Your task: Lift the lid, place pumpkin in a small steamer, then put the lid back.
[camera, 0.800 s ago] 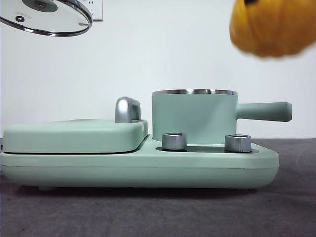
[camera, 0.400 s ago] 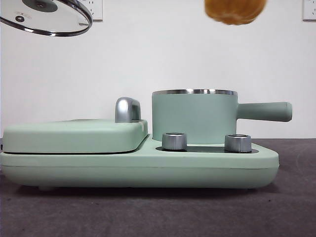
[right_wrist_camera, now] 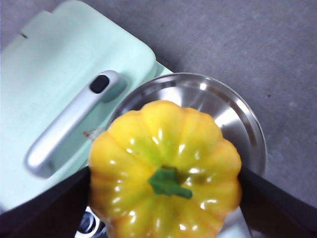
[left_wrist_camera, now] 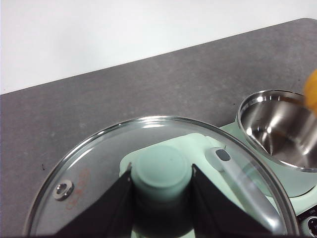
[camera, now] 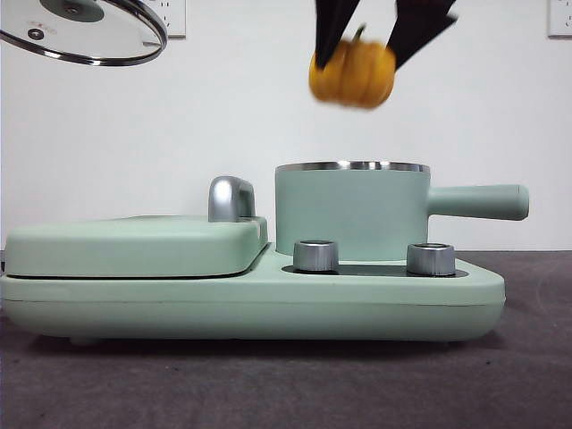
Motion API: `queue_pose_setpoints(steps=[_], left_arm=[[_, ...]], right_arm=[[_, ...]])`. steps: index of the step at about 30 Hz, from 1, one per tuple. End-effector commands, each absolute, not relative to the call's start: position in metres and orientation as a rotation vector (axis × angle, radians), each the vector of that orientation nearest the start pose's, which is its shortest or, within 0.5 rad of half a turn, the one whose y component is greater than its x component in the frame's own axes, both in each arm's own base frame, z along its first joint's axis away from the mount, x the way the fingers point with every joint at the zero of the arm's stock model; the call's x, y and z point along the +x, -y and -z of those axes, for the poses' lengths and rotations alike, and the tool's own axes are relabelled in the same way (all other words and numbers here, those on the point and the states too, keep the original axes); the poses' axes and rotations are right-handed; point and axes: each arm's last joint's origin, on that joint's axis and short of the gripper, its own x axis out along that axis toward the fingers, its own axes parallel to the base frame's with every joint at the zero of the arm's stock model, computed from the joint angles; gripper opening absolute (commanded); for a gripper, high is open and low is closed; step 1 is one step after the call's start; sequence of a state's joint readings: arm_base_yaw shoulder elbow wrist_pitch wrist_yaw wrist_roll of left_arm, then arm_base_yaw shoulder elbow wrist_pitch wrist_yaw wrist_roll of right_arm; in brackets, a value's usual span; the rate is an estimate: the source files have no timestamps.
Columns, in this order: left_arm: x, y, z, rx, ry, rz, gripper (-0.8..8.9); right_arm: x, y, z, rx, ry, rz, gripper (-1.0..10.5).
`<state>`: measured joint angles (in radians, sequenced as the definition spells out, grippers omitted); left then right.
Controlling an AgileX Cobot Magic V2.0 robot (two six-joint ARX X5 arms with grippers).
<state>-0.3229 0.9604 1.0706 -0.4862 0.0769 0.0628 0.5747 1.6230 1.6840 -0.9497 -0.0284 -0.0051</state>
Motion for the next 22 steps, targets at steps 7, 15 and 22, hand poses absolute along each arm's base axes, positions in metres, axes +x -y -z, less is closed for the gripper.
queue_pose_setpoints(steps=[7, 15, 22], left_arm=[[0.185, 0.065, -0.380, 0.106, -0.314, 0.410, 0.14], [0.185, 0.065, -0.380, 0.106, -0.308, 0.410, 0.14], [0.188, 0.066, -0.378, 0.107, -0.321, 0.410, 0.14]], right_arm=[[0.321, -0.200, -0.329, -0.290, -0.900, -0.559, 4.0], [0.341, -0.204, -0.299, -0.317, -0.962, -0.550, 4.0], [0.355, -0.210, -0.270, -0.346, -1.023, -0.559, 4.0]])
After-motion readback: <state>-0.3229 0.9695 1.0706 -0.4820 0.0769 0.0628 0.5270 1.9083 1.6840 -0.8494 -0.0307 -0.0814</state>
